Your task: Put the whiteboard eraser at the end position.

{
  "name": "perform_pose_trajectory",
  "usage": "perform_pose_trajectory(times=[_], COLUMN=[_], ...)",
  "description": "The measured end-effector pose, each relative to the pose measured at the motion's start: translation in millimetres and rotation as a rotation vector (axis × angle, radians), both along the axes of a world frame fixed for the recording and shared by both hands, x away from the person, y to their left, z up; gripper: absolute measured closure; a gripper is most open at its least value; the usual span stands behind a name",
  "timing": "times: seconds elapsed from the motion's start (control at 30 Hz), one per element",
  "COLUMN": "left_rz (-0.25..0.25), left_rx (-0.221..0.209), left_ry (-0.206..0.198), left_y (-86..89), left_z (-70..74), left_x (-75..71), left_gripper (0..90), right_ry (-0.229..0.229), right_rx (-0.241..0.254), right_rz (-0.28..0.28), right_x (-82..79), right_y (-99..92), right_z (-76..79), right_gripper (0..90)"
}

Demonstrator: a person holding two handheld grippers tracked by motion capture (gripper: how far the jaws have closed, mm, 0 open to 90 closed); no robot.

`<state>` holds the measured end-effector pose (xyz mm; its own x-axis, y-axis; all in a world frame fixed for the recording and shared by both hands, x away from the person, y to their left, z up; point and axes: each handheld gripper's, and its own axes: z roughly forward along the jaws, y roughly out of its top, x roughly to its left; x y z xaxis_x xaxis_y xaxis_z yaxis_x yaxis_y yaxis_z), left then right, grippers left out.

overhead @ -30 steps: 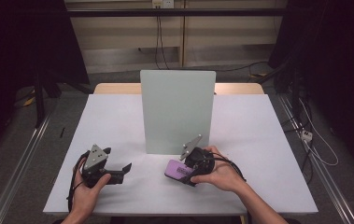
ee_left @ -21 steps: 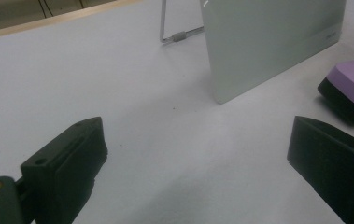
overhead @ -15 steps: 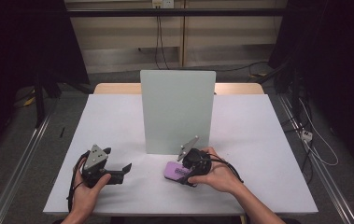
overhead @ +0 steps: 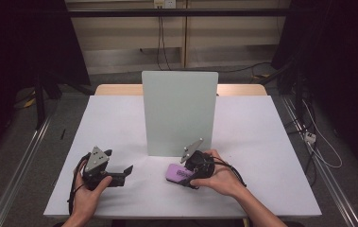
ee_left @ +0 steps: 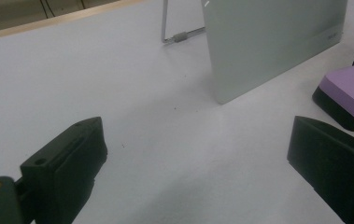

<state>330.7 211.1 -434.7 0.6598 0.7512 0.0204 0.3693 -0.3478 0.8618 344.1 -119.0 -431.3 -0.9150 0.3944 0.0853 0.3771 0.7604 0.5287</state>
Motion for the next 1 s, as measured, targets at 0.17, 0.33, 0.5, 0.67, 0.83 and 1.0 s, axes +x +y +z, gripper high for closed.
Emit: perform_pose_trajectory(times=[0.17, 0.33, 0.5, 0.67, 0.83, 1.0], left_rz=[-0.001, -0.001, -0.003, -0.002, -0.001, 0.001], left_rx=[-0.002, -0.002, -0.002, 0.001, -0.005, -0.008], left_ry=[0.001, 0.001, 0.001, 0.0, 0.004, 0.007], left_y=[-0.4, 0.3, -0.2, 0.5, 0.0, 0.7], left_z=[-0.1, 0.2, 0.2, 0.4, 0.1, 0.4], left_x=[-0.1, 0.2, 0.3, 0.5, 0.6, 1.2], left_gripper=[4.5, 4.5, 4.5, 4.5, 4.5, 4.5], right_ry=[-0.017, -0.003, -0.006, -0.014, -0.012, -0.023], right_rx=[-0.003, 0.002, 0.008, 0.019, 0.036, 0.052], right_rz=[-0.013, -0.02, -0.03, -0.044, -0.053, -0.063], right_x=[0.5, 1.0, 1.6, 2.3, 2.1, 1.9], right_y=[0.5, 1.3, 1.5, 1.2, 0.5, -1.1], right_z=[-0.7, -2.9, -3.1, -2.9, -1.0, 1.9], right_gripper=[35.7, 27.2, 19.6, 11.8, 11.3, 9.2])
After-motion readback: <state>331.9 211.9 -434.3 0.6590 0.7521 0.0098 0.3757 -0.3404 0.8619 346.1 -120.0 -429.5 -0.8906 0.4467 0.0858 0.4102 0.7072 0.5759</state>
